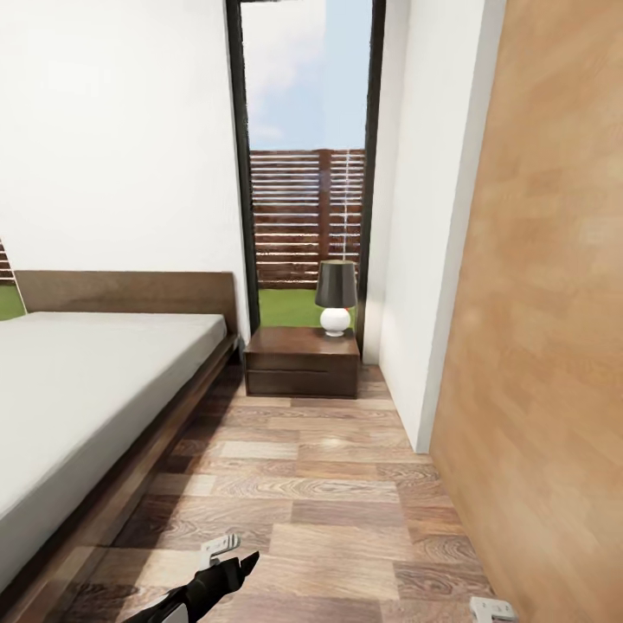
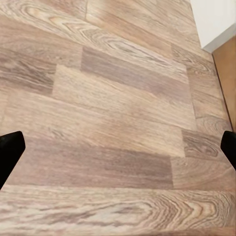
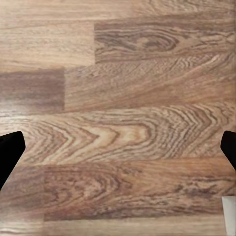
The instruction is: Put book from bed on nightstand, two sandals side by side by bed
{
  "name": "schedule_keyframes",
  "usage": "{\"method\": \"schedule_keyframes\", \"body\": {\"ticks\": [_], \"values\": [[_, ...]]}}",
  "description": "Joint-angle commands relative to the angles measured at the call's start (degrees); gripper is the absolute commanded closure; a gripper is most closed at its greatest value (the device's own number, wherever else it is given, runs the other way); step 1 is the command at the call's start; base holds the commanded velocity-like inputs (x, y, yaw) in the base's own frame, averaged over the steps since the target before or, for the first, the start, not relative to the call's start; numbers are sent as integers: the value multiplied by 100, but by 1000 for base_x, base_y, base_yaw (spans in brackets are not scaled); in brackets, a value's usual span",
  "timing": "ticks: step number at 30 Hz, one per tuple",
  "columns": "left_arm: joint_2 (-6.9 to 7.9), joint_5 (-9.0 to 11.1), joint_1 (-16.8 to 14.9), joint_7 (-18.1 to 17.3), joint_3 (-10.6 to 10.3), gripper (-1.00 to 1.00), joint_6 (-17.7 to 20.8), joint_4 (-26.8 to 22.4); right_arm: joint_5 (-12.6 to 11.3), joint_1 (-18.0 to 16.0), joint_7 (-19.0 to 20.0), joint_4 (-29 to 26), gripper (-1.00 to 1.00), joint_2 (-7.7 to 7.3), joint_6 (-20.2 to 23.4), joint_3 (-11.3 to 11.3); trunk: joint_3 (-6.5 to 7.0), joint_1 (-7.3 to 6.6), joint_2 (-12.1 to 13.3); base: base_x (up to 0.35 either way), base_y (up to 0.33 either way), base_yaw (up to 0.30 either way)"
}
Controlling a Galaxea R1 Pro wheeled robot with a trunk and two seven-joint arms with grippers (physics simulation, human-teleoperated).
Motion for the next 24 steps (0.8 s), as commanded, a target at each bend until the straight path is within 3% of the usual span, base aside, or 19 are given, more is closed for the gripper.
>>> {"method": "schedule_keyframes", "body": {"ticks": [1,24], "values": [[1,4,-5,-31,40,-100,-6,8,53,-3,27,-1,-100,1,-4,-49,-11,-1,-3,0,0,-16],[1,7,-5,-30,48,-100,-12,12,69,-3,27,-1,-100,1,-4,-47,-211,-1,-3,0,0,-1]]}}
